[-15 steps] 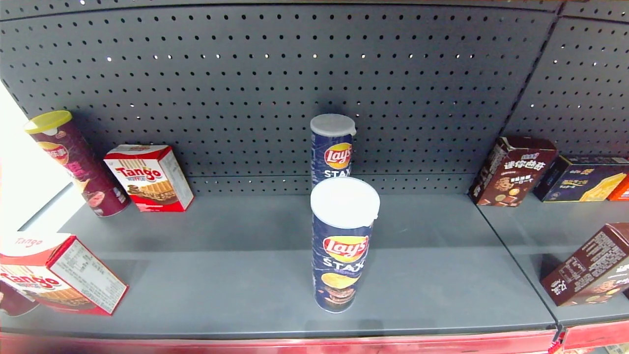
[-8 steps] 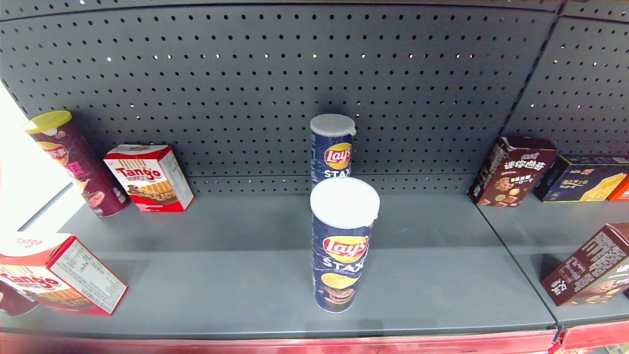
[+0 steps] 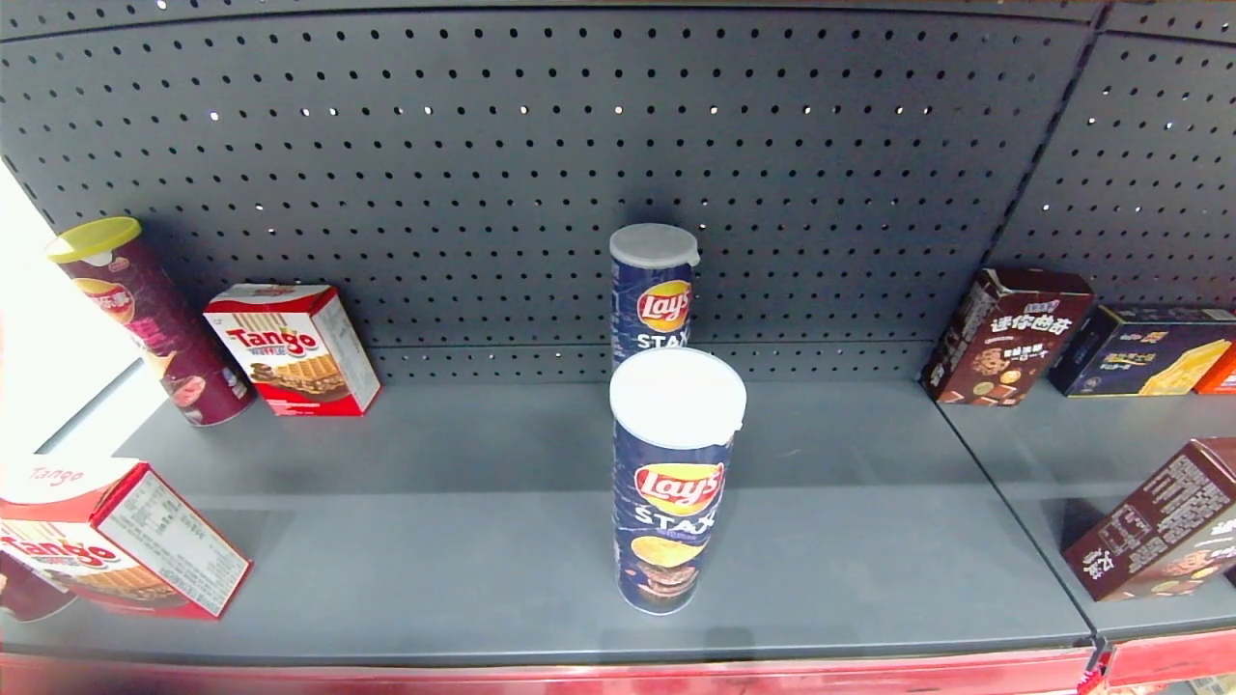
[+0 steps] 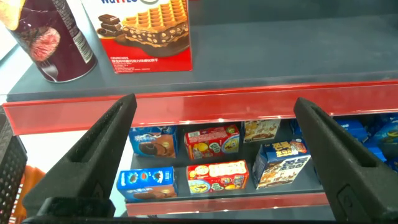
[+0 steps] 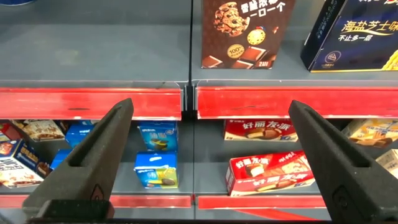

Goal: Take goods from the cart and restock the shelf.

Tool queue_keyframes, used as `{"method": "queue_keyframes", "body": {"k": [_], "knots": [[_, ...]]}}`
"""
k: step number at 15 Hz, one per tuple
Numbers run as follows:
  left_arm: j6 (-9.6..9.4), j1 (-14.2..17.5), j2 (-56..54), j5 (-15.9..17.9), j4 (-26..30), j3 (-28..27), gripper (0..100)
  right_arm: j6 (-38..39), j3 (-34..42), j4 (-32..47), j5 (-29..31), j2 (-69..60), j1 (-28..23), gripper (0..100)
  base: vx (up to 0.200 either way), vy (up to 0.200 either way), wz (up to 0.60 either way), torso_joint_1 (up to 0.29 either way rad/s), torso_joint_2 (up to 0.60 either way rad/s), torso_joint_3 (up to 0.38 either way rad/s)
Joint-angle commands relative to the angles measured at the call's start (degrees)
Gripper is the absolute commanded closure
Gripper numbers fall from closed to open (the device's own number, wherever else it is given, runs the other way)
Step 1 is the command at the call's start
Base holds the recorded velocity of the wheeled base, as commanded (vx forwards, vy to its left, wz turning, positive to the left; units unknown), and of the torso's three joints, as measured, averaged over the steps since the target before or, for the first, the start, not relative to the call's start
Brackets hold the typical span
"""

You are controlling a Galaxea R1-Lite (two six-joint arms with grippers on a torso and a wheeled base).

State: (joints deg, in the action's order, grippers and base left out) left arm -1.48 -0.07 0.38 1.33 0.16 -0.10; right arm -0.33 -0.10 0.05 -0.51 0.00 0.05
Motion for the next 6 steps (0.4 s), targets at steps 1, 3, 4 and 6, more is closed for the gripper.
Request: {"method": "queue_keyframes", "body": {"k": [1, 3, 4, 6], "knots": [[-0.02, -0.01, -0.03, -0.01, 0.02, 0.01, 0, -0.02, 0.01, -0.05, -0.02, 0.0, -0.05, 0, 0.0, 0.0, 0.0, 0.0, 0.0, 0.0], [-0.02, -0.01, -0.03, -0.01, 0.02, 0.01, 0, -0.11, 0.01, 0.04, -0.02, 0.0, -0.05, 0, 0.0, 0.0, 0.0, 0.0, 0.0, 0.0], [-0.02, -0.01, -0.03, -0.01, 0.02, 0.01, 0, -0.11, 0.01, 0.04, -0.02, 0.0, 0.04, 0, 0.0, 0.0, 0.0, 0.0, 0.0, 0.0], [-0.02, -0.01, -0.03, -0.01, 0.02, 0.01, 0, -0.11, 0.01, 0.13, 0.25, 0.0, -0.05, 0, 0.0, 0.0, 0.0, 0.0, 0.0, 0.0]]}}
